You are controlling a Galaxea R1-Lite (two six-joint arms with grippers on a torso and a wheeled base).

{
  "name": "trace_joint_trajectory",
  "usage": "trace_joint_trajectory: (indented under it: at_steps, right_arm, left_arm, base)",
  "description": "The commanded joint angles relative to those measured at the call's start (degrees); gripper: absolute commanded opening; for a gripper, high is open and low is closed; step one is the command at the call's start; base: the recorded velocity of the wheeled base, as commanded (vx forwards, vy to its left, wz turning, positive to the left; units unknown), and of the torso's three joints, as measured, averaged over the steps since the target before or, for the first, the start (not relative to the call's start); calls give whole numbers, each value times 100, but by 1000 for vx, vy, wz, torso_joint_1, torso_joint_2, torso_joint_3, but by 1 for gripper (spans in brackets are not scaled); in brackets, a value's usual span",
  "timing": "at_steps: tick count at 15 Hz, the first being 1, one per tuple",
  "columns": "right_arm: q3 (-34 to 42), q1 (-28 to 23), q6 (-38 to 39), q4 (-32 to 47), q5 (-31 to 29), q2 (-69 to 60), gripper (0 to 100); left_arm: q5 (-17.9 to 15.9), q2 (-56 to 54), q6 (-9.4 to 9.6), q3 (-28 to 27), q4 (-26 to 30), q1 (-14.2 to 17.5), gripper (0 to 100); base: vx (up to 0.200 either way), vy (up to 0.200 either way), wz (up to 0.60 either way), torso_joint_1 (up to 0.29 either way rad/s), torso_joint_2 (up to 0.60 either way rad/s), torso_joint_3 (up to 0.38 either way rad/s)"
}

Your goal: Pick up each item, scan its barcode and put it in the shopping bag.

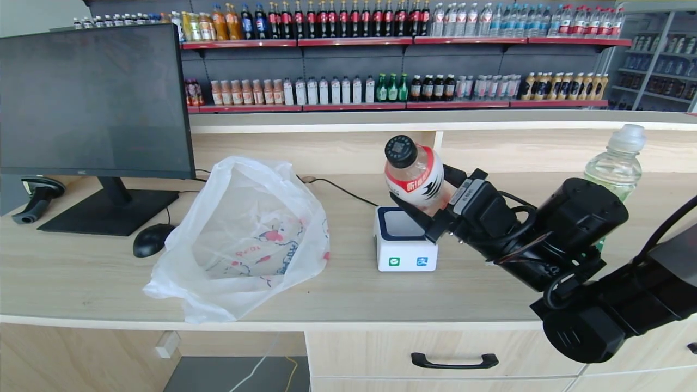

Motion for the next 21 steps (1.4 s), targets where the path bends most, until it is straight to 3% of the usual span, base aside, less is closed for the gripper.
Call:
trace_joint_trajectory:
  at_steps: [1,17,21]
  right_arm:
    - [-22,3,-7,-3,12,29,0]
    - [-119,-14,-455,-3,29,231,0]
    - [-110,-102,-534,-3,267,415,0]
  left_arm:
    - [1,-2,-2,0,0,-1,100]
    - [1,-2,-2,0,-44,-1,100]
    - [1,-2,-2,0,-44,-1,100]
  base:
    - [0,0,0,0,0,0]
    - [0,0,0,0,0,0]
    - [0,0,0,0,0,0]
